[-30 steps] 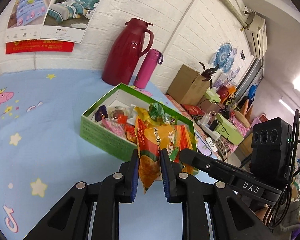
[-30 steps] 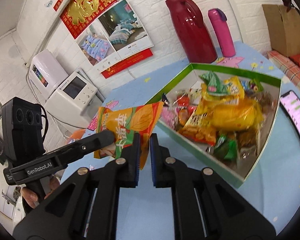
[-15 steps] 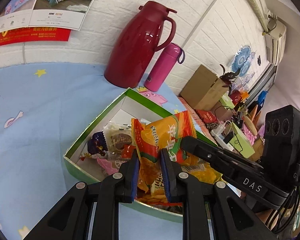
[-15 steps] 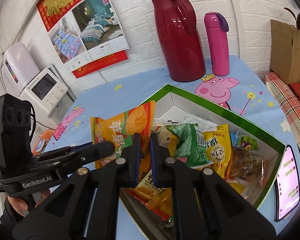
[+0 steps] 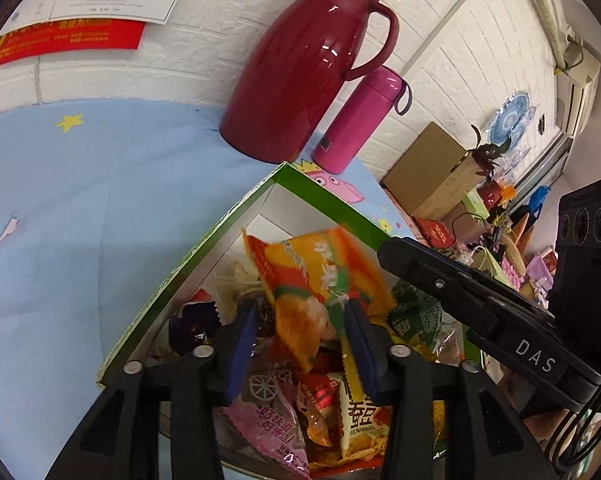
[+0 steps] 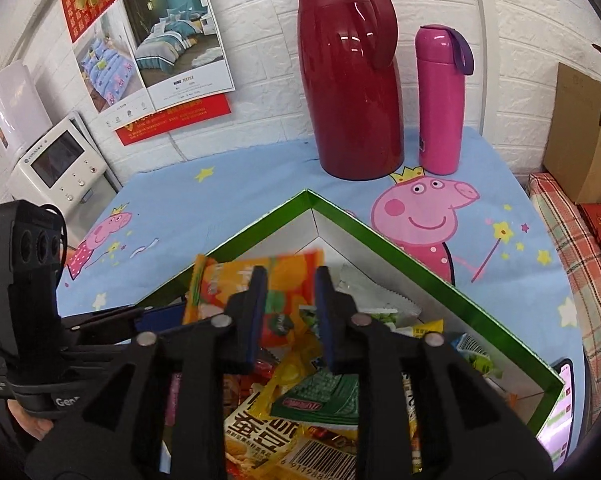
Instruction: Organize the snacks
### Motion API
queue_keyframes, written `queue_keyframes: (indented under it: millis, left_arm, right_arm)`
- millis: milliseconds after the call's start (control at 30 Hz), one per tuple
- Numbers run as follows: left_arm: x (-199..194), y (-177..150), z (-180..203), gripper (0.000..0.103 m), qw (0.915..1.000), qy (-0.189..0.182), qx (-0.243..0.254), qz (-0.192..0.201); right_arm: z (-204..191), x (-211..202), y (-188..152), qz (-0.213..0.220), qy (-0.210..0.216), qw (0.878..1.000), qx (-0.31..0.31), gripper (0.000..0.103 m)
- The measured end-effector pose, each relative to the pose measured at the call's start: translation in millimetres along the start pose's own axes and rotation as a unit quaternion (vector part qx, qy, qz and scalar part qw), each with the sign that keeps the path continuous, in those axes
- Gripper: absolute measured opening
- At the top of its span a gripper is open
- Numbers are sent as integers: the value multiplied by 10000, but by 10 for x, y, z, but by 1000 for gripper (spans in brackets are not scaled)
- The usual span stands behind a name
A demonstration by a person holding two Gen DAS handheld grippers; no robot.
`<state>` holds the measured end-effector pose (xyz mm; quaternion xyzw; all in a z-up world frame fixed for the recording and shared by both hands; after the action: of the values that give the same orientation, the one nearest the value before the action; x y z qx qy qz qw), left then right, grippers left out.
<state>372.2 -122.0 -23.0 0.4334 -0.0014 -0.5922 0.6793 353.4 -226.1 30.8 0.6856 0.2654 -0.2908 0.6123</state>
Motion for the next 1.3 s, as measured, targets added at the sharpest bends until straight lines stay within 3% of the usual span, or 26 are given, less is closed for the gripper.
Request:
queue_keyframes:
  millis: [33, 67, 100, 267, 433, 667, 800, 1000, 1133, 1300]
  left_arm:
    - [-30, -7, 53, 71, 9999, 58, 112, 38]
    - [-67, -16, 93, 90, 9996, 194, 176, 84]
    - [-116, -25, 123, 97, 9990, 337, 220, 181]
    - [-302, -79, 242, 98, 9966, 632, 426, 299]
    - [-553, -206, 364, 98, 9954, 794, 382, 382]
    - [-1013, -601, 736, 98, 9882, 1283, 652, 525]
    - [-1164, -968, 919, 99, 9851, 1514, 678, 455]
    - [-1320, -1508, 1083, 99, 9809, 1740, 579, 647]
    - [-1321, -1846, 1113, 99, 9804, 1808, 536, 577]
    - [-1349, -2129, 1113, 99, 9697, 2271, 656, 612]
  right_arm:
    - [6, -32, 17, 84, 12, 10000, 27, 52]
    - [16, -82, 30, 191, 14, 9998, 62, 56]
    - [33, -137, 40, 276, 6, 9996, 94, 61]
    - [65, -420, 41, 452, 97, 9986, 253, 75]
    - [-37, -781, -46, 498, 173, 9985, 156, 99]
    - [-126, -1503, -404, 958, -300, 9948, -181, 102]
    - [-99, -1808, -755, 995, -596, 9929, -260, 102]
    - [-1, -2062, -1357, 890, -914, 9916, -221, 102]
    - [71, -2108, -1676, 770, -950, 9925, -23, 102]
    - [134, -2149, -1988, 747, -1209, 9897, 139, 102]
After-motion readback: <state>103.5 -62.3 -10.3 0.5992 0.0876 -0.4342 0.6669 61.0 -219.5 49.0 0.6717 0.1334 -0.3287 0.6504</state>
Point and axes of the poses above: each gripper's, at about its wrist camera, not at the fingertips, and x roughly the way its jaws point, z to its right, y to its top, the point moved 5 cm from there along x, roughly the way its jaws point, and after that the axes turned 15 degrees about -y, right-handed, at the moved point
